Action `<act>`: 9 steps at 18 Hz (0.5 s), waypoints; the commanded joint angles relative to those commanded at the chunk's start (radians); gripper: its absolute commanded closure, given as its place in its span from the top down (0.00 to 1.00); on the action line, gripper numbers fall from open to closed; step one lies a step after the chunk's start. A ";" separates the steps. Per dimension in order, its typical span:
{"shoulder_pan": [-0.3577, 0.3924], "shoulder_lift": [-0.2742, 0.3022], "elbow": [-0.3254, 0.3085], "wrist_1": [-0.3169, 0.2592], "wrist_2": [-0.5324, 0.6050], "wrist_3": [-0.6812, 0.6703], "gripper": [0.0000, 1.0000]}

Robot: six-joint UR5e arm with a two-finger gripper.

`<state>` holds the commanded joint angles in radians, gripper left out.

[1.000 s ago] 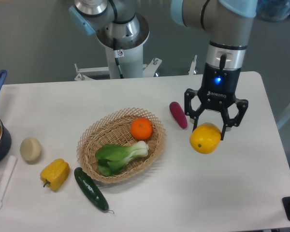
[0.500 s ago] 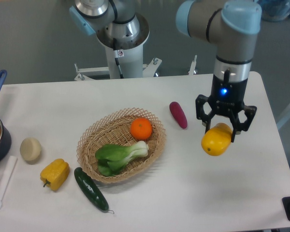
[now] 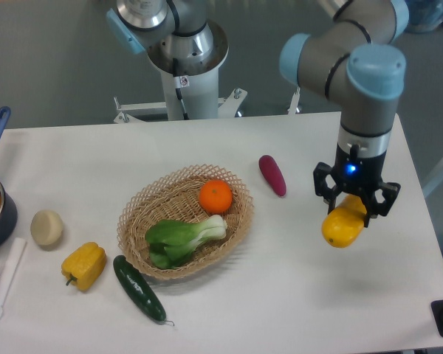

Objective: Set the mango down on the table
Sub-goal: 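Carry the held yellow mango with the gripper away from the purple sweet potato, then lower the yellow mango onto the table surface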

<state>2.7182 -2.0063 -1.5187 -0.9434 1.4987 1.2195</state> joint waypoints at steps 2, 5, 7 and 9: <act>0.002 -0.032 0.014 -0.003 0.000 -0.021 0.44; 0.000 -0.097 0.032 0.006 -0.003 -0.121 0.44; -0.006 -0.133 0.051 0.053 -0.008 -0.213 0.45; -0.023 -0.182 0.077 0.101 -0.008 -0.284 0.45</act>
<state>2.6953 -2.1887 -1.4421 -0.8424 1.4910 0.9360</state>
